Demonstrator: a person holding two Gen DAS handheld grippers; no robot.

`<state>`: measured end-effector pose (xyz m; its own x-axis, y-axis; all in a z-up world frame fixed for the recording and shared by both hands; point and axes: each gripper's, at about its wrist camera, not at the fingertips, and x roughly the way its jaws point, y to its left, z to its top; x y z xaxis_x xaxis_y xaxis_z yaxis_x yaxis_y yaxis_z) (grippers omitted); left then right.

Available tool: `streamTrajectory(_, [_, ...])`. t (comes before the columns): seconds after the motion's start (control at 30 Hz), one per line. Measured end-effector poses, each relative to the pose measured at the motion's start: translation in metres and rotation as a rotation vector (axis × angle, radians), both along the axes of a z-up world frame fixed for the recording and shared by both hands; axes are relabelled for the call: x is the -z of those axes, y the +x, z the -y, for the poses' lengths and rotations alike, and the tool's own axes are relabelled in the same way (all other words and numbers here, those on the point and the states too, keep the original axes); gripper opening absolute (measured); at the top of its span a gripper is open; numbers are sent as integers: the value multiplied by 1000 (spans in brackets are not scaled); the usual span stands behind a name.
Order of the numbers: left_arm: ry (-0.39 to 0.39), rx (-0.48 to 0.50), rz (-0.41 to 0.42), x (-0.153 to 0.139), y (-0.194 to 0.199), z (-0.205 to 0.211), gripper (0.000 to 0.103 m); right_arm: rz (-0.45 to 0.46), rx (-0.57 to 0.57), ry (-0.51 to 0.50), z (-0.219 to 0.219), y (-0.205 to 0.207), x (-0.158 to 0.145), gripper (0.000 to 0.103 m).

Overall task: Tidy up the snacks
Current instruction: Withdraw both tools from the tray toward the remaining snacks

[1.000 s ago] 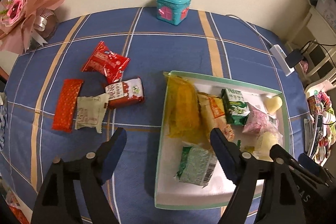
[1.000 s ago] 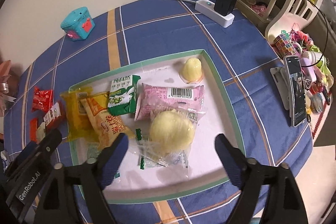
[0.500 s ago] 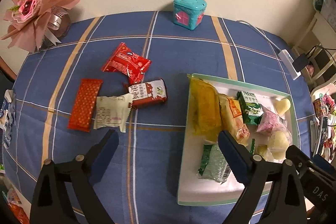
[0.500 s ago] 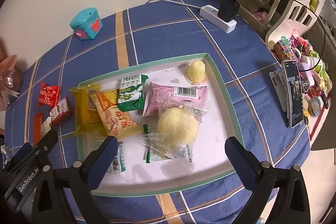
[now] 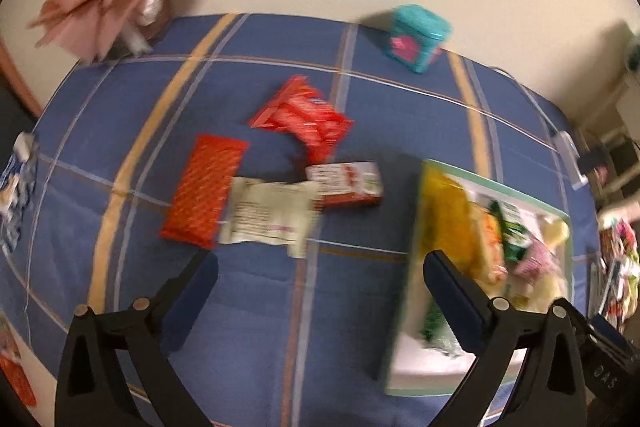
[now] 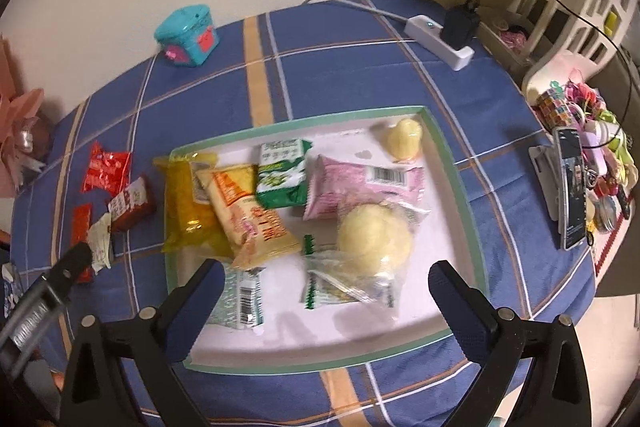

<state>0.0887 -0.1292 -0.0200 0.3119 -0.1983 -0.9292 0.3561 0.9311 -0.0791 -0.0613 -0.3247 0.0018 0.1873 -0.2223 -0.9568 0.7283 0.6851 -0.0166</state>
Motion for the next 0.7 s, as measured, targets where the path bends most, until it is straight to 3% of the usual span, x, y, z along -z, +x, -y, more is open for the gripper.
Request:
streamTrajectory(0.17, [36, -77, 3, 3, 20, -35, 102, 5, -70, 18, -27, 22, 5, 103])
streamTrajectory(0.43, [29, -194, -3, 3, 44, -89, 102, 41, -174, 53, -71, 53, 7, 103])
streamTrajectory(0.7, [39, -244, -17, 10, 58, -113, 102, 59, -234, 89, -106, 80, 19, 103])
